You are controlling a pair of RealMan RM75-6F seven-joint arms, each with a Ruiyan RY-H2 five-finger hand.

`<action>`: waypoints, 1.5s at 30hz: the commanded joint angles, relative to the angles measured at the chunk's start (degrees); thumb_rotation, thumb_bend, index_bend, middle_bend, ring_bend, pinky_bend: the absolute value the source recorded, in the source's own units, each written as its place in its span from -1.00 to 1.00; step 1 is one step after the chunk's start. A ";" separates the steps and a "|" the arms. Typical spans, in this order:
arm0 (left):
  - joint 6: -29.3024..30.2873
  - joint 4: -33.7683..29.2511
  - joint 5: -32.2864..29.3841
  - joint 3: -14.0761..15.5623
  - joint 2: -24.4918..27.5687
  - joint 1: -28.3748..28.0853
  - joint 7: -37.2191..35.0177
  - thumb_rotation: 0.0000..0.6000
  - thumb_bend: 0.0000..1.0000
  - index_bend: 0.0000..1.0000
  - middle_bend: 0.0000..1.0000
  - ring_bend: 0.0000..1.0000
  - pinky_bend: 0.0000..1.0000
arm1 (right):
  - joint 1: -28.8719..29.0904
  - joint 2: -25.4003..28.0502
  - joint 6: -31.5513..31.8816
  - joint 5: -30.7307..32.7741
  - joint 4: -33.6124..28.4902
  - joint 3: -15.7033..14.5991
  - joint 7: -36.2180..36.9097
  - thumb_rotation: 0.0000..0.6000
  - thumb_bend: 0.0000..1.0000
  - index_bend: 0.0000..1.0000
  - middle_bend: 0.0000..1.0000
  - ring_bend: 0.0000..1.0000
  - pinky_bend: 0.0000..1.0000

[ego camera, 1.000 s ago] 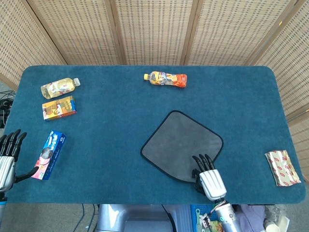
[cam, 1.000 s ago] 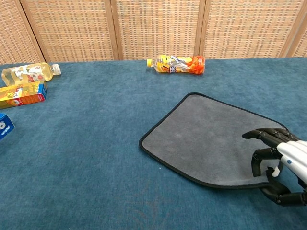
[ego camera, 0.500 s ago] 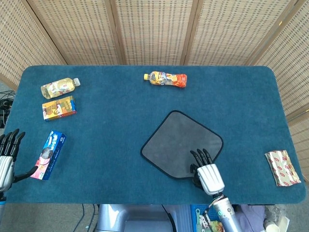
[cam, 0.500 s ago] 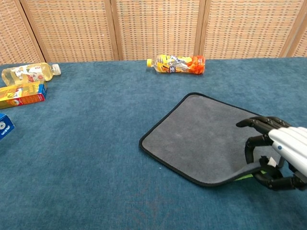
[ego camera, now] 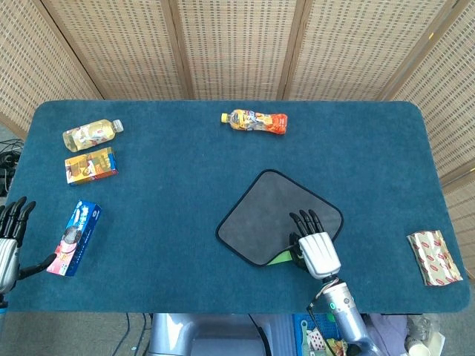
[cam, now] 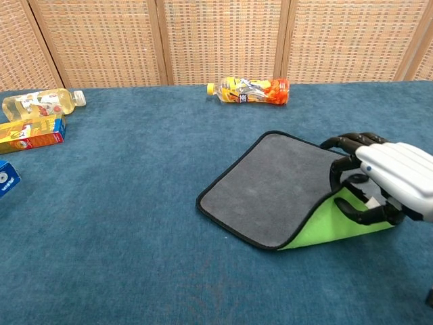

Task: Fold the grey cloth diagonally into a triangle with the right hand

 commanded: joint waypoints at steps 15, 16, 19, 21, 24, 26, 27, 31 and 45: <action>-1.23 0.54 -0.96 -0.19 -0.05 -0.39 -0.54 1.00 -0.71 -1.00 -1.00 -1.00 -1.00 | 7.92 -1.58 -6.79 6.16 3.43 5.42 -4.33 1.00 0.07 0.26 -0.75 -1.00 -1.00; -1.35 0.60 -1.02 -0.20 -0.09 -0.45 -0.52 1.00 -0.71 -1.00 -1.00 -1.00 -1.00 | 8.37 -1.68 -7.06 6.46 3.78 5.69 -4.38 1.00 0.07 0.26 -0.75 -1.00 -1.00; -1.80 0.71 -1.32 -0.22 -0.21 -0.60 -0.43 1.00 -0.71 -1.00 -1.00 -1.00 -1.00 | 9.93 -2.01 -8.12 7.66 5.07 6.73 -4.74 1.00 0.07 0.26 -0.75 -1.00 -1.00; -2.02 0.77 -1.50 -0.25 -0.26 -0.68 -0.41 1.00 -0.71 -1.00 -1.00 -1.00 -1.00 | 10.91 -2.24 -8.84 8.50 5.86 7.33 -4.93 1.00 0.07 0.26 -0.75 -1.00 -1.00; -2.29 0.85 -1.68 -0.27 -0.34 -0.77 -0.37 1.00 -0.71 -1.00 -1.00 -1.00 -1.00 | 12.26 -2.63 -10.10 10.01 6.77 8.39 -4.90 1.00 0.07 0.26 -0.75 -1.00 -1.00; -2.47 0.90 -1.80 -0.28 -0.41 -0.84 -0.35 1.00 -0.71 -1.00 -1.00 -1.00 -1.00 | 13.09 -2.89 -10.82 10.80 7.36 8.95 -4.94 1.00 0.07 0.26 -0.75 -1.00 -1.00; -2.59 0.94 -1.91 -0.31 -0.44 -0.88 -0.35 1.00 -0.71 -1.00 -1.00 -1.00 -1.00 | 13.58 -3.04 -11.20 11.09 7.69 9.20 -4.99 1.00 0.07 0.26 -0.75 -1.00 -1.00; -2.98 1.15 -2.54 -0.55 -0.49 -1.01 -0.49 1.00 -0.71 -1.00 -1.00 -1.00 -1.00 | 15.62 -3.80 -12.45 11.95 9.33 10.01 -5.20 1.00 0.07 0.27 -0.75 -1.00 -1.00; -3.95 1.71 -3.47 -0.83 -0.51 -1.36 -1.38 1.00 -0.71 -1.00 -1.00 -1.00 -1.00 | 23.03 -7.55 -17.10 15.64 16.70 12.79 -4.95 1.00 0.07 0.28 -0.74 -1.00 -1.00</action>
